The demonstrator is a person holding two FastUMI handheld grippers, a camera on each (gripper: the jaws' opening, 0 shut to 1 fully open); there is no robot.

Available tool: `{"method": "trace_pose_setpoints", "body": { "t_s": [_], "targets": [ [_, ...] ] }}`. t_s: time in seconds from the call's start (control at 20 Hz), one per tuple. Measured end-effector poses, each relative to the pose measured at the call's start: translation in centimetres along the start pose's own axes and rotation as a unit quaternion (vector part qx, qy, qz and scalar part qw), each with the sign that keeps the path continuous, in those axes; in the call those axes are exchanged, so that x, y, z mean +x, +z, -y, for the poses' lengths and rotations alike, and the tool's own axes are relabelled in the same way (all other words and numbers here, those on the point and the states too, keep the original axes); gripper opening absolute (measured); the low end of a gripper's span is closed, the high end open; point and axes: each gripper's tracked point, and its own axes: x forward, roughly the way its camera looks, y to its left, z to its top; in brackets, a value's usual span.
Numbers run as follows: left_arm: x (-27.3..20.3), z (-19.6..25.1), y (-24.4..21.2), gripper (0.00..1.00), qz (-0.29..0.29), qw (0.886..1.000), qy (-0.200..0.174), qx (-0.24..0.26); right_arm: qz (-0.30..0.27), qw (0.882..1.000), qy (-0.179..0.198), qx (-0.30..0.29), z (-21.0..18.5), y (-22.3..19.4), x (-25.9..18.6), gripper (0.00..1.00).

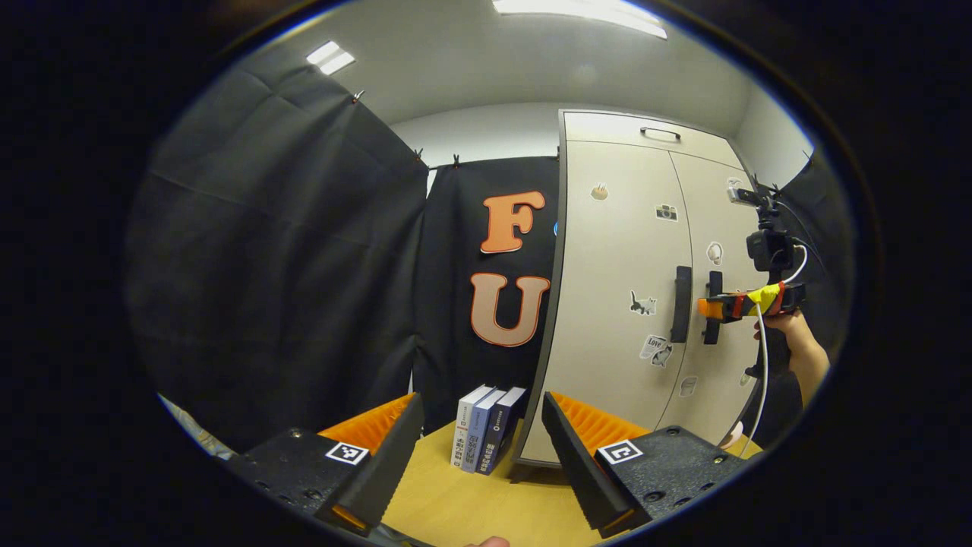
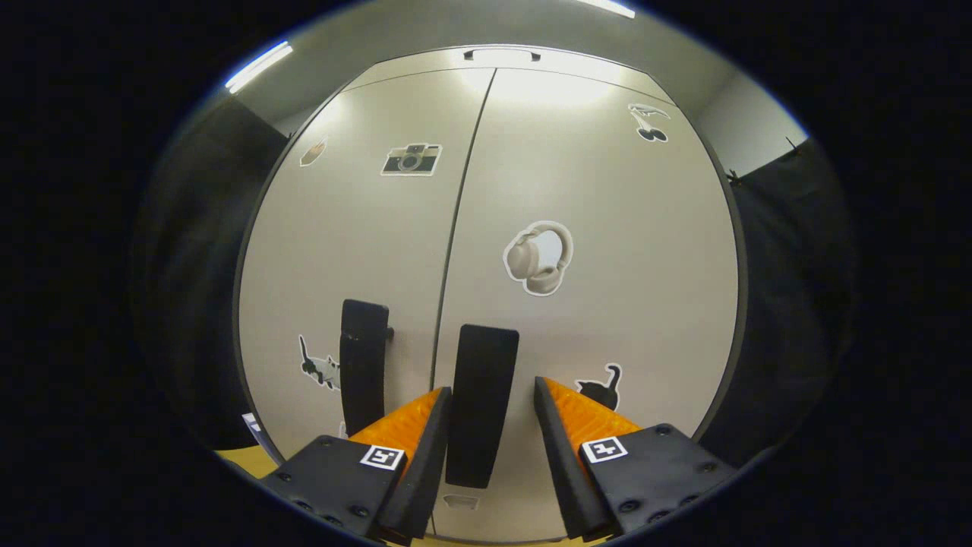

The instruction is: Open the right door of the double-door shoe cabinet with the right hand, and open the left door with the left hand.

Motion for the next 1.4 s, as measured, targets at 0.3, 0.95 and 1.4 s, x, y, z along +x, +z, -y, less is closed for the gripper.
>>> {"method": "trace_pose_setpoints", "body": {
  "t_s": [0.3, 0.95, 1.4],
  "targets": [
    [-0.2, 0.4, 0.5, 0.94, 0.007, 1.0, -0.006, -0.005, -0.029, 0.995, 0.026, 0.094, -0.1, -0.6, 0.0, 0.23],
    [-1.2, 3.7, 0.9, 0.94, 0.001, 0.999, -0.052, 0.001, -0.06, 0.983, 0.13, 0.116, 1.6, -0.4, -8.6, 0.24],
    [-1.4, 7.5, 1.4, 0.94, 0.014, 0.995, -0.094, 0.009, -0.058, 0.983, 0.14, 0.105, 5.5, -0.4, -14.2, 0.24]
  ]
}}
